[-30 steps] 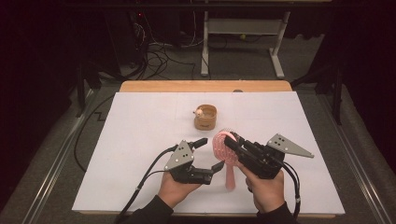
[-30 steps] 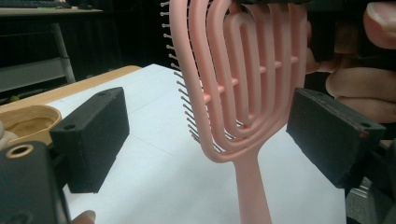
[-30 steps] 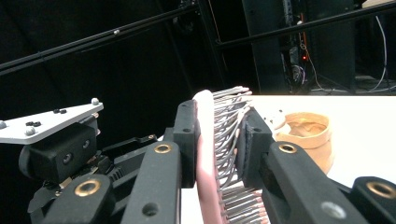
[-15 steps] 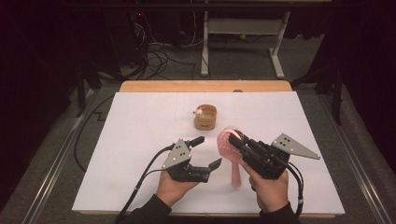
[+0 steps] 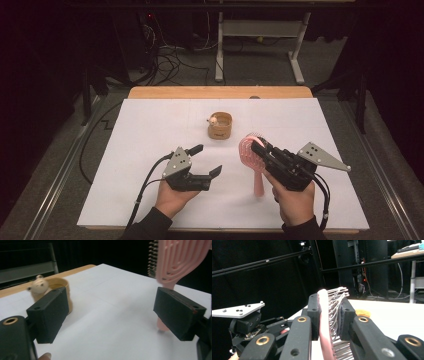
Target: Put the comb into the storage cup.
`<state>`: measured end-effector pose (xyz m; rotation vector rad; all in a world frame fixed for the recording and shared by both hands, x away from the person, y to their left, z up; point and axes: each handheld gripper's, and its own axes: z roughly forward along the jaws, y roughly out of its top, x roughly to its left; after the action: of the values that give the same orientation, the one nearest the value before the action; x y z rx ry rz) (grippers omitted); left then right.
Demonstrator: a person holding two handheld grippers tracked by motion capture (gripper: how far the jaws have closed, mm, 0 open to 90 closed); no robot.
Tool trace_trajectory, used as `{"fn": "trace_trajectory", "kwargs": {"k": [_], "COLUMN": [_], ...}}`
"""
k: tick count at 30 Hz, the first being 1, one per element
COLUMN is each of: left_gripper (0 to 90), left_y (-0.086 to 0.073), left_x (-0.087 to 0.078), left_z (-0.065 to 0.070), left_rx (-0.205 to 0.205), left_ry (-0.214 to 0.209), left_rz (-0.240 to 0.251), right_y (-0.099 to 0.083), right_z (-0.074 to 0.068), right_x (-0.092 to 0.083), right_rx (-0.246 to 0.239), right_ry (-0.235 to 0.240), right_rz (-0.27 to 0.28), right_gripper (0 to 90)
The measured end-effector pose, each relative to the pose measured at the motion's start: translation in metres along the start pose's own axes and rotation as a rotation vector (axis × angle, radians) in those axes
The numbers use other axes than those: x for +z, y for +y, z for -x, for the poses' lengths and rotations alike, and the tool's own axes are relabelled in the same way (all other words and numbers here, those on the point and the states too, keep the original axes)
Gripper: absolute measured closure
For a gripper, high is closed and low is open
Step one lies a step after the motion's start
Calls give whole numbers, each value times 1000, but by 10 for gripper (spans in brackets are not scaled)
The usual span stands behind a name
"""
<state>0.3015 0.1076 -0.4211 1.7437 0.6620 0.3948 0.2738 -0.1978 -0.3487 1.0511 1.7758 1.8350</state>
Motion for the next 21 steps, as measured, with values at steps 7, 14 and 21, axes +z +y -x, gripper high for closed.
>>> {"fn": "trace_trajectory", "kwargs": {"k": [7,14,21], "left_gripper": [95,46,6], "left_y": [-7,-14,-23], "left_x": [-18,-38,-56], "left_z": [-18,-34,-49], "left_rx": [-24,-42,-62], "left_ry": [48,92,126], "left_rz": [-27,-49,-43], "right_y": [2,3,4], "right_z": [4,8,13], "right_x": [-3,-7,-9], "right_rx": [-11,-15,-18], "right_ry": [-16,-31,-45], "right_rz": [3,12,18], "right_gripper": [775,774,774]}}
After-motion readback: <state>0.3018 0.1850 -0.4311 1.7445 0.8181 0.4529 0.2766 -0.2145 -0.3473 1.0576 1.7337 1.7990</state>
